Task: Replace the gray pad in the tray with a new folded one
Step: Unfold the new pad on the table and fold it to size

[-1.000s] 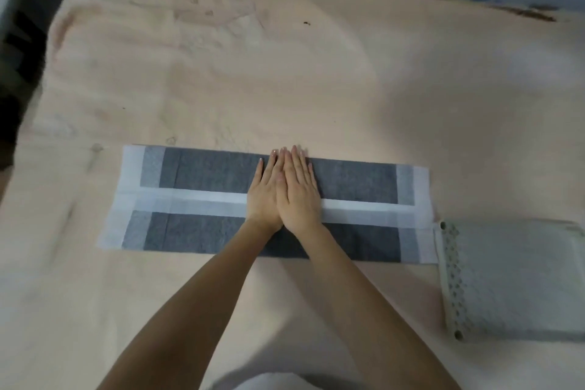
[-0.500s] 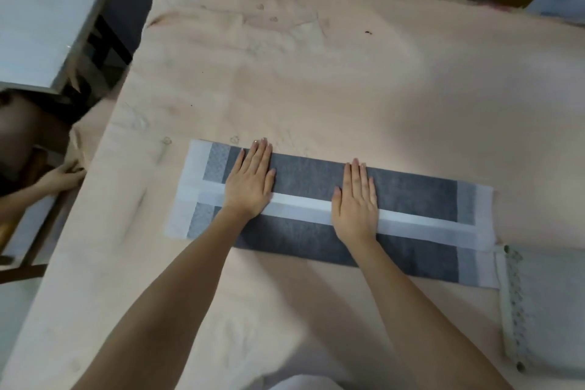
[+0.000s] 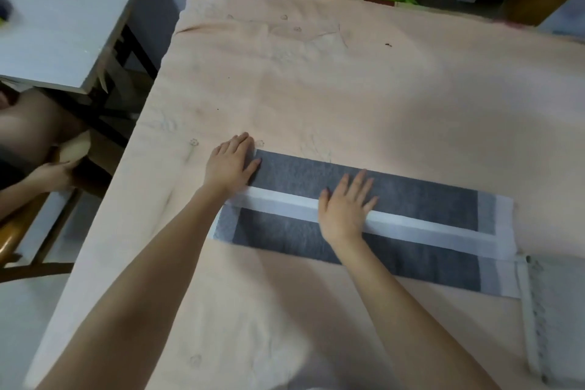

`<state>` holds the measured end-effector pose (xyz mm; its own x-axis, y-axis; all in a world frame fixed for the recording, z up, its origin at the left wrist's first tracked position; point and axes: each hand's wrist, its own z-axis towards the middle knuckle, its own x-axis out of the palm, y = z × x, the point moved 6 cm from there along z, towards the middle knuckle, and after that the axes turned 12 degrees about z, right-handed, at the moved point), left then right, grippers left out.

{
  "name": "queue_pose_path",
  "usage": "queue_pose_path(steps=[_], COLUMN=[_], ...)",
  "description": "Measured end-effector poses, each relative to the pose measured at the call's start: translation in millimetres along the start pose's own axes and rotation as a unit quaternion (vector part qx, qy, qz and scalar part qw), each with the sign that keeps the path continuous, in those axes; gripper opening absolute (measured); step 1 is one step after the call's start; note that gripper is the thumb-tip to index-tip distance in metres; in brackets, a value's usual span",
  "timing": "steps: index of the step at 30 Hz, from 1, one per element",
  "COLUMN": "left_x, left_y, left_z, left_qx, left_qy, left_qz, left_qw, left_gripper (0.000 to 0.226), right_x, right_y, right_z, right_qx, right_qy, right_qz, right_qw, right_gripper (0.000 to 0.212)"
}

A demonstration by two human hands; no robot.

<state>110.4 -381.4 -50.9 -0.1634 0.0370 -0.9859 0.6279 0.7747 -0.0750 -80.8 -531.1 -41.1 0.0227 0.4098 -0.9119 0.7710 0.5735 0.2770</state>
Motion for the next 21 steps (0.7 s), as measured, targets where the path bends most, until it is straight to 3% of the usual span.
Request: queue_pose_path(steps=[3,5,8,11,14,21], left_x=[-19.6,-26.2,-29.7,-27.8,-30.0,-62.7], left_y=[3.9,7.3,18.2,28.7,31.2,-5.2], left_z=[13.7,22.7,32.3,33.7,24.9,13.1], left_qx=[-0.014,-0.028,-0.062,-0.094,-0.11,-0.071], left_qy=[-0.005,0.039,0.129,0.198,0.246,0.272], left_qz=[0.022,0.04,0.018,-0.103,-0.174,-0.259], left_qw=[1.0,0.998,0.99,0.97,0.947,0.924], left_gripper=[0.055,0.063,0.055,0.037,0.038,0.022], right_x=[11.3,25.8,38.3,36.9,33.5,10.2], right_y=[76.0,111.2,134.6,138.1,135.4,135.8], right_z=[-37.9,-56.3,-75.2,-78.2,-68.9,-59.7], right_qx=[-0.192,-0.245,-0.236,-0.232,-0.218,-0.118], right_qy=[-0.01,0.044,0.073,0.061,0.087,0.079], right_qz=[0.003,0.026,0.042,0.075,0.122,0.242], right_qw=[0.981,0.968,0.968,0.968,0.964,0.96], right_gripper=[0.062,0.059,0.06,0.052,0.051,0.065])
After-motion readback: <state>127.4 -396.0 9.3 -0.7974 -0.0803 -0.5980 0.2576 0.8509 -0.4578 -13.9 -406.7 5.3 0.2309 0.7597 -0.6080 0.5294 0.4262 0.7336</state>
